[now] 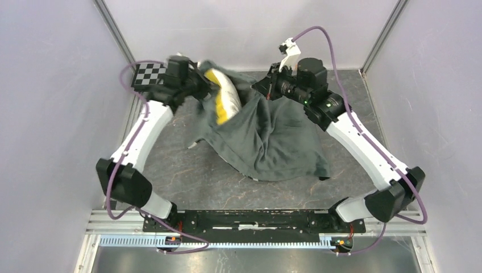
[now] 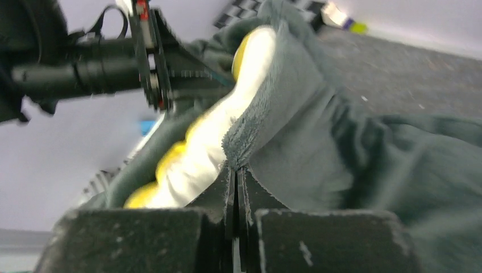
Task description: Put the pillow into the pillowcase
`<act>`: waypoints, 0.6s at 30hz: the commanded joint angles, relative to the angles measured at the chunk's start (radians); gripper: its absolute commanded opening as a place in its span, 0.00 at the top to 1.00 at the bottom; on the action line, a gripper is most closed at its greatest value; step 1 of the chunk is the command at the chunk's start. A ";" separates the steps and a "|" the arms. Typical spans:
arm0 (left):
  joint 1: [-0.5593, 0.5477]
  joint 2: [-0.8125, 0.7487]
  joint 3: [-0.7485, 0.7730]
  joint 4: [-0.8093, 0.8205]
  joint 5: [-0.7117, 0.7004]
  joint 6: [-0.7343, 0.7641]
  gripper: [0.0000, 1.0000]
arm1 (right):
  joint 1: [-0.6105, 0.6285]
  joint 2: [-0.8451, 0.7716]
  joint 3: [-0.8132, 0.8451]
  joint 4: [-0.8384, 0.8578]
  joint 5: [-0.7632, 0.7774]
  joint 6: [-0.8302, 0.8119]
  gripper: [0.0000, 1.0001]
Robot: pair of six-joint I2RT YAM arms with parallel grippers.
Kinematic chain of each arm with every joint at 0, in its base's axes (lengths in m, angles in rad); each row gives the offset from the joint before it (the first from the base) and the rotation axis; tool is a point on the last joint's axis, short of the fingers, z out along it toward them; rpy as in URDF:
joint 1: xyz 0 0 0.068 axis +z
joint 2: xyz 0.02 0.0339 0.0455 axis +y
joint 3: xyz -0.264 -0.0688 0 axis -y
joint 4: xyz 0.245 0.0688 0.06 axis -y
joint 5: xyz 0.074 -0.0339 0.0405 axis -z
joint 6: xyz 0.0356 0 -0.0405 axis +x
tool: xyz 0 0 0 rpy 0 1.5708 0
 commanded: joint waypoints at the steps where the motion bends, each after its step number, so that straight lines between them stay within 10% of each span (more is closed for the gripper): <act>1: -0.227 0.067 -0.123 0.127 -0.094 -0.007 0.98 | -0.060 0.035 0.027 -0.014 0.117 -0.088 1.00; 8: -0.358 0.160 -0.219 0.189 -0.190 -0.070 0.98 | -0.068 -0.002 -0.077 -0.056 0.139 -0.134 1.00; 18: -0.038 -0.243 -0.777 0.115 -0.190 0.062 0.97 | 0.223 0.005 -0.478 0.143 0.243 -0.084 1.00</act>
